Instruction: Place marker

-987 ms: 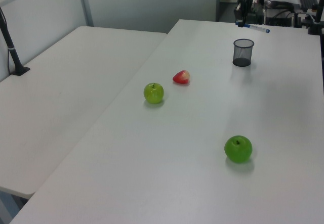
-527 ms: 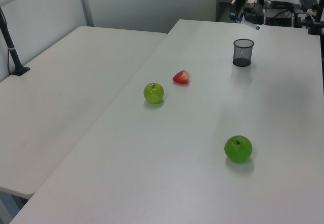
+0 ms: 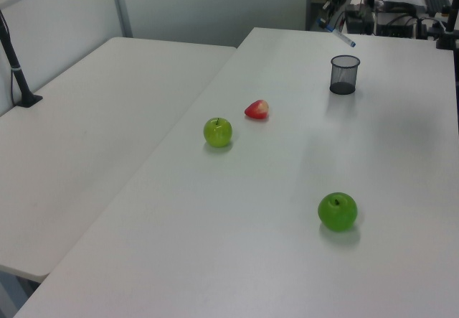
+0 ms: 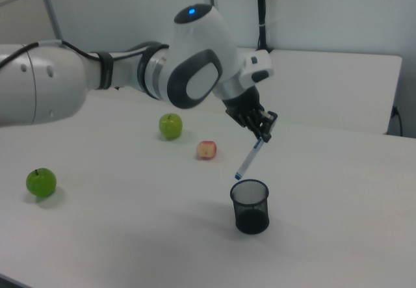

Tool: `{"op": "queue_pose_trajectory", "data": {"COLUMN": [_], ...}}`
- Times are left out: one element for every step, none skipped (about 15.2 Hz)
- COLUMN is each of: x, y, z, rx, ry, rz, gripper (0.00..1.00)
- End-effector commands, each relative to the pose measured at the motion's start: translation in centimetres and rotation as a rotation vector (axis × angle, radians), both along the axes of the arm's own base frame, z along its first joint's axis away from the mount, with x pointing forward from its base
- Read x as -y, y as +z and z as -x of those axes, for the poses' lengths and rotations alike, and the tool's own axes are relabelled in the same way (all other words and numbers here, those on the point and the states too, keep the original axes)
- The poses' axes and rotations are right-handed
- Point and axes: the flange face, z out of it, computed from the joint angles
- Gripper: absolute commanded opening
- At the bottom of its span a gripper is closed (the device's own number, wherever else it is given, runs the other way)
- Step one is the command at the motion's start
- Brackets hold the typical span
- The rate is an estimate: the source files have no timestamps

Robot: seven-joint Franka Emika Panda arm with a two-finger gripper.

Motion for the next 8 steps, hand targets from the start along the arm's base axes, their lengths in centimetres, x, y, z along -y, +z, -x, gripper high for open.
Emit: {"op": "queue_pose_trajectory", "data": {"x": [-0.1, -0.2, -0.2, -0.1, 0.1, 0.1, 0.3, 0.4], "y": [-2.6, -3.3, -3.9, -4.5, -4.9, -5.4, -5.7, -5.7], "z": [0.8, 0.9, 1.0, 1.0, 1.0, 0.9, 0.9, 0.9], "rx": [0.023, 0.017, 0.012, 0.008, 0.004, 0.0, 0.001, 0.002], "ry": [0.01, 0.014, 0.016, 0.015, 0.012, 0.012, 0.012, 0.01], "rz": [0.001, 0.004, 0.004, 0.002, 0.001, -0.001, 0.0, 0.001], "gripper": [0.11, 0.11, 0.12, 0.12, 0.12, 0.12, 0.12, 0.12]}}
